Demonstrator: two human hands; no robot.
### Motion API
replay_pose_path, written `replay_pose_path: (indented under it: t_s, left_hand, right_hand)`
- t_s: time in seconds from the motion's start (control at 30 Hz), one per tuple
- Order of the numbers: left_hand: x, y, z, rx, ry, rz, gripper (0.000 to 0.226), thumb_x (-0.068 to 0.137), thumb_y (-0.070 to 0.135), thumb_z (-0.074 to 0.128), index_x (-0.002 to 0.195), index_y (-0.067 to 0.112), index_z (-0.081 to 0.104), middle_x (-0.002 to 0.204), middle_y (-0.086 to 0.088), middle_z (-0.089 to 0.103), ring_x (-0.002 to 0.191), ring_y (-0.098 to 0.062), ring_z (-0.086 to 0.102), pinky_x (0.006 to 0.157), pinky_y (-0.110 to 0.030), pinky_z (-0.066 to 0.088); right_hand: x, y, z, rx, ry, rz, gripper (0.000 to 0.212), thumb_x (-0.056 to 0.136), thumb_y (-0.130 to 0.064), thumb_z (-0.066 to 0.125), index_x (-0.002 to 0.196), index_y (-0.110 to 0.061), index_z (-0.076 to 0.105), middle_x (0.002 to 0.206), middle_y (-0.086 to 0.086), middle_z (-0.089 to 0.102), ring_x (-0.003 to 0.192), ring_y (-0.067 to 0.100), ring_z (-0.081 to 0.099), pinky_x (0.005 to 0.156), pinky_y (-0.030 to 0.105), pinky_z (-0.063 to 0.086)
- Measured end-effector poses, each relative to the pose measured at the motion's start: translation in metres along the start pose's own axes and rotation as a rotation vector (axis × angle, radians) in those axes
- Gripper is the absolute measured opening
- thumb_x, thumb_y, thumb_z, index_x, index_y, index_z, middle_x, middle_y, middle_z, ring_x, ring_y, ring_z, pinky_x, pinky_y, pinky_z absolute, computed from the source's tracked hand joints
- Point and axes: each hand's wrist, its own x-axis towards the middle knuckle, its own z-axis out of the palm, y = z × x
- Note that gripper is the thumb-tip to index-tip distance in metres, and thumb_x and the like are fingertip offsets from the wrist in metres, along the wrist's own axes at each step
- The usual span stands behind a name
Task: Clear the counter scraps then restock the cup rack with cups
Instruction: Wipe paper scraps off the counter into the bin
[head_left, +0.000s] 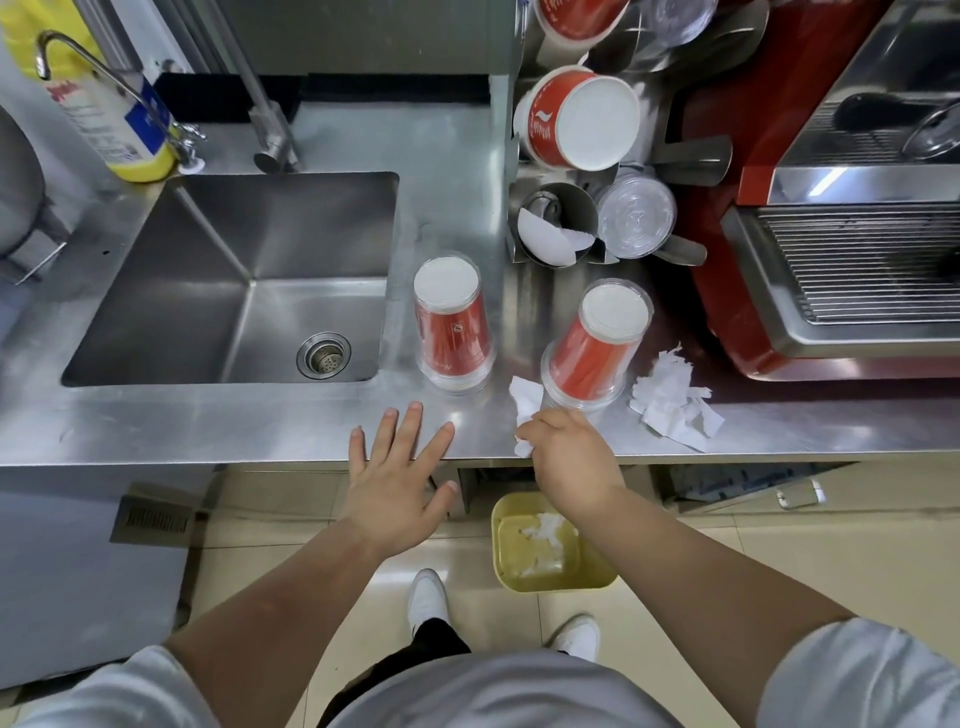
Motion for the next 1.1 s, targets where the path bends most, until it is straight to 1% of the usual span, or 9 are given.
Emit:
replay_pose_path:
  t_s: [0.13,0.23,0.33,0.43,0.6,0.7,0.83,0.93,1.1]
  left_hand:
    - [0.001,-0.001,-0.001,0.079,-0.021,0.039,0.075,0.082,0.063,0.017,0.153,0.041,0.002,0.164,-0.001,-0.01,0.149,-0.031,-0.013,0.115,-0.059,-0.006]
    - [0.001,-0.003,-0.001,0.085,0.001,0.079,0.075,0.083,0.061,0.026,0.153,0.036,0.013,0.165,-0.005,0.004,0.15,-0.036,0.0,0.116,-0.061,0.002]
    - [0.002,0.001,-0.002,0.076,-0.004,0.061,0.075,0.084,0.064,0.023,0.153,0.04,0.009,0.165,-0.002,-0.001,0.15,-0.036,-0.005,0.116,-0.06,-0.003]
    - [0.008,0.013,-0.004,0.093,-0.034,0.095,0.076,0.083,0.067,0.015,0.153,0.041,0.002,0.164,0.002,-0.009,0.149,-0.034,-0.012,0.117,-0.058,-0.007]
    - [0.012,0.017,0.002,0.113,0.004,0.118,0.076,0.084,0.066,0.028,0.153,0.035,0.02,0.164,-0.005,0.013,0.148,-0.041,0.01,0.115,-0.063,0.009]
    - [0.013,0.018,0.005,0.132,0.031,0.115,0.074,0.083,0.062,0.036,0.151,0.032,0.029,0.161,-0.007,0.024,0.145,-0.043,0.021,0.112,-0.065,0.018]
    - [0.014,0.018,0.009,0.155,0.088,0.121,0.074,0.083,0.06,0.04,0.15,0.03,0.033,0.159,-0.009,0.029,0.142,-0.044,0.025,0.109,-0.064,0.02]
    - [0.015,0.017,0.013,0.176,0.147,0.124,0.074,0.081,0.059,0.045,0.148,0.028,0.037,0.157,-0.01,0.032,0.14,-0.045,0.029,0.108,-0.064,0.022]
    - [0.016,0.017,0.016,0.199,0.246,0.136,0.073,0.08,0.056,0.048,0.145,0.024,0.044,0.155,-0.012,0.036,0.137,-0.047,0.034,0.105,-0.065,0.025]
  right_hand:
    - [-0.014,0.009,0.005,0.078,0.033,0.004,0.037,0.071,0.011,0.062,0.1,-0.009,0.074,0.099,0.011,0.068,0.094,0.037,0.061,0.079,0.032,0.049]
    - [-0.032,0.015,0.007,0.127,0.085,0.001,0.032,0.067,0.009,0.069,0.09,-0.012,0.076,0.089,0.007,0.069,0.081,0.031,0.067,0.071,0.022,0.044]
    - [-0.052,0.021,0.009,0.204,0.02,0.076,0.025,0.081,-0.004,0.064,0.1,-0.016,0.076,0.103,0.004,0.069,0.091,0.024,0.066,0.075,0.022,0.045]
    - [-0.07,0.035,0.016,0.234,-0.075,0.154,0.027,0.083,-0.007,0.062,0.103,-0.017,0.076,0.11,0.005,0.07,0.097,0.024,0.067,0.082,0.019,0.041]
    - [-0.078,0.061,0.035,0.31,-0.21,0.372,0.031,0.086,-0.01,0.057,0.112,-0.019,0.072,0.117,0.003,0.067,0.104,0.02,0.063,0.08,0.014,0.037]
    - [-0.069,0.073,0.052,0.322,-0.274,0.455,0.031,0.087,-0.013,0.055,0.113,-0.022,0.069,0.117,0.001,0.068,0.104,0.02,0.063,0.082,0.02,0.043]
    - [-0.052,0.086,0.077,0.352,-0.303,0.581,0.028,0.088,-0.012,0.055,0.111,-0.021,0.069,0.112,0.003,0.07,0.096,0.025,0.068,0.08,0.029,0.054]
    - [-0.041,0.097,0.098,0.37,-0.282,0.667,0.028,0.089,-0.01,0.053,0.109,-0.019,0.069,0.113,0.004,0.07,0.101,0.024,0.065,0.076,0.02,0.044]
    - [-0.028,0.11,0.13,0.297,-0.294,0.692,0.029,0.09,-0.009,0.049,0.11,-0.016,0.069,0.11,0.006,0.072,0.102,0.025,0.064,0.072,0.017,0.036]
